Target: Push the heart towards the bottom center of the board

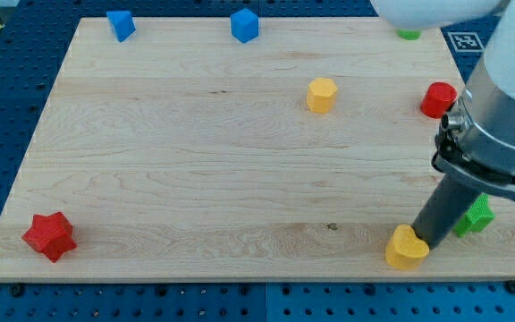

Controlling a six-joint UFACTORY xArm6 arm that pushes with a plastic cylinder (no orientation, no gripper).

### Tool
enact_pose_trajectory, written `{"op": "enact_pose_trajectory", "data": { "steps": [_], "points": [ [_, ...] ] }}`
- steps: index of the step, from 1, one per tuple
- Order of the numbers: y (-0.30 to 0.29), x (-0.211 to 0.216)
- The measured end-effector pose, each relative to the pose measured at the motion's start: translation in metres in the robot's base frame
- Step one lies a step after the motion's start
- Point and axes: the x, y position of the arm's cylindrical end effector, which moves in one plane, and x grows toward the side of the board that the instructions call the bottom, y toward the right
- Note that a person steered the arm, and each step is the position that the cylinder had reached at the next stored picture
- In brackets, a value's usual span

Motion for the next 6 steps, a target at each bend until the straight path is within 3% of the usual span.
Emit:
{"op": "enact_pose_trajectory", "data": {
  "steps": [6],
  "points": [
    [-0.002,0.025]
  ]
}}
